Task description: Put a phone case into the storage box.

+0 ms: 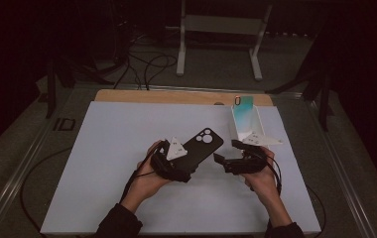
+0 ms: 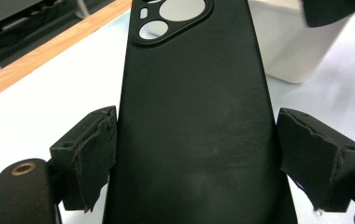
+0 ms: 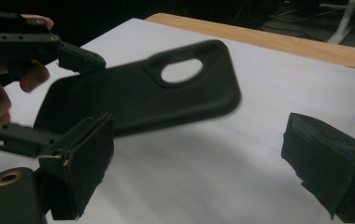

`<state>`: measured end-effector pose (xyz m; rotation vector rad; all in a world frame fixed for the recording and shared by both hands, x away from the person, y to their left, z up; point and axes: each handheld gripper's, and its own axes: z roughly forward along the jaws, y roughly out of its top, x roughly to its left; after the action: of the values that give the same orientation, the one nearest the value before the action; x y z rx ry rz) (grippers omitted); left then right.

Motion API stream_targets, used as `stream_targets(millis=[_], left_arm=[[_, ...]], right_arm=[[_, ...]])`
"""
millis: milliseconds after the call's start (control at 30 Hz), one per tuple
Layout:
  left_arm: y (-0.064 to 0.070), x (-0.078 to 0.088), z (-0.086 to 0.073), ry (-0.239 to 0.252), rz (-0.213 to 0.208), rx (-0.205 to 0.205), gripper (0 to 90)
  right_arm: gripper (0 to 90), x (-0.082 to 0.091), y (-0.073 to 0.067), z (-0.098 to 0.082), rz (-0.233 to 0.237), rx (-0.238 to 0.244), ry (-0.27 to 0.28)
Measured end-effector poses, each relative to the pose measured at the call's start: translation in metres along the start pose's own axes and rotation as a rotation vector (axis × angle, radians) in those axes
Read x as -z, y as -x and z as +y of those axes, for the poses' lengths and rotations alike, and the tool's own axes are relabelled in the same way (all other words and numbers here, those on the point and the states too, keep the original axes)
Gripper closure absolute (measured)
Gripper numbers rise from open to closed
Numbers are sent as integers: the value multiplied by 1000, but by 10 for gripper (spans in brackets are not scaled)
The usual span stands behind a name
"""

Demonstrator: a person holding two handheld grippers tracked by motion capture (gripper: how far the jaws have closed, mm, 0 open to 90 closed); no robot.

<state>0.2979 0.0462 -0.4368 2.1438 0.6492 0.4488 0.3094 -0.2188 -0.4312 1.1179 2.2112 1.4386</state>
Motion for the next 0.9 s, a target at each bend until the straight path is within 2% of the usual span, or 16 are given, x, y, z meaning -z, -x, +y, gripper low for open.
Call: stream_targets(millis=[133, 167, 267, 367, 400, 433, 467, 533, 600, 700, 733, 767, 800, 900], left_arm=[[2, 0, 1, 6, -14, -2, 157], [5, 2, 3, 21, -19, -5, 157], [8, 2, 6, 29, -25, -13, 156], [9, 2, 7, 31, -28, -18, 156], [10, 2, 7, 31, -29, -16, 156], [10, 2, 7, 31, -29, -16, 156], [10, 1, 7, 29, -32, -15, 156], [10, 1, 7, 29, -32, -15, 156], [13, -1, 7, 23, -43, -21, 155], [14, -2, 8, 13, -41, -29, 154], [14, -4, 7, 13, -45, -23, 154], [14, -4, 7, 13, -45, -23, 154], [14, -4, 7, 10, -45, -26, 154], [15, -5, 6, 8, -47, -25, 153]], right_arm=[[115, -3, 0, 2, 22, -23, -9], [141, -6, 0, 2, 46, -35, -21], [175, -9, 0, 1, 79, -61, -33], [199, -10, -1, 2, 102, -79, -33], [240, -10, 0, 3, 118, -102, -25], [240, -10, 0, 3, 118, -102, -25], [283, -9, 0, 5, 128, -116, -19], [283, -9, 0, 6, 131, -126, -16], [406, -9, -1, 9, 142, -140, -7], [444, -9, -4, 12, 134, -135, -6], [516, -9, -6, 14, 161, -146, 1], [516, -9, -6, 14, 161, -146, 1], [568, -9, -8, 15, 172, -148, -2], [631, -8, -11, 17, 189, -146, -4]])
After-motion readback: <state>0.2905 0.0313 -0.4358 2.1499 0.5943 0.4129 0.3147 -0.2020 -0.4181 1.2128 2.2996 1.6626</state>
